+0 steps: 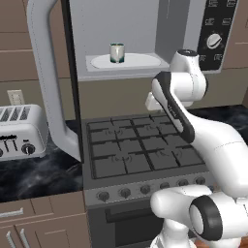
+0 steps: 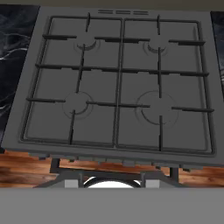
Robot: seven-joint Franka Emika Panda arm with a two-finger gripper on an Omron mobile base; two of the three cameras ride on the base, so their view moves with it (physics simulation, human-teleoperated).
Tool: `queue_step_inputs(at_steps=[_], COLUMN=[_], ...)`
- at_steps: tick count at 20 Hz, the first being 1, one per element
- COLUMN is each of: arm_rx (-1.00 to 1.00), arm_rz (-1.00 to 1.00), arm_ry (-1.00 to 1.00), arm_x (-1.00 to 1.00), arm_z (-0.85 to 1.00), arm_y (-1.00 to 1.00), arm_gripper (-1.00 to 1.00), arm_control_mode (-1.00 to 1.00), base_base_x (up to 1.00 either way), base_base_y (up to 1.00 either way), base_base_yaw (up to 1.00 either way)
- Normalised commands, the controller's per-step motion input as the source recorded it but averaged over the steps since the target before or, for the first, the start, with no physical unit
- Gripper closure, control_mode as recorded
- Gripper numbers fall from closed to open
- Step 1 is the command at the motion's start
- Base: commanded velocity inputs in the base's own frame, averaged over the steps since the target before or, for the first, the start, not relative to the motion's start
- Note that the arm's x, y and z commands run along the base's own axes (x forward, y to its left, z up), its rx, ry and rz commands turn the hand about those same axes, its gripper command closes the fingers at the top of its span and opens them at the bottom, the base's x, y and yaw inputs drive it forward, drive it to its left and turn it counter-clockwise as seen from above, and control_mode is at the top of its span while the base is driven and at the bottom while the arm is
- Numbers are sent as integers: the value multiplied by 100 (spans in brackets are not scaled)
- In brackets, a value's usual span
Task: Pick the cup of tea, navigate to the dining table, and place it on the saucer.
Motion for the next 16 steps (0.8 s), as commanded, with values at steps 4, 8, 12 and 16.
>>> queue_step_inputs(at_steps=[4, 8, 12, 16], arm_rx=[0, 2, 1, 0], arm_rz=[0, 0, 0, -5], arm_ry=[0, -7, -21, -30], arm_x=[-31, -89, -61, -22], arm_z=[0, 14, 54, 75], arm_y=[0, 0, 8, 53], arm_gripper=[-100, -100, -100, -100], arm_control_mode=[-100, -100, -100, -100], base_base_x=[0, 0, 0, 0], base_base_y=[0, 0, 0, 0], base_base_yaw=[0, 0, 0, 0])
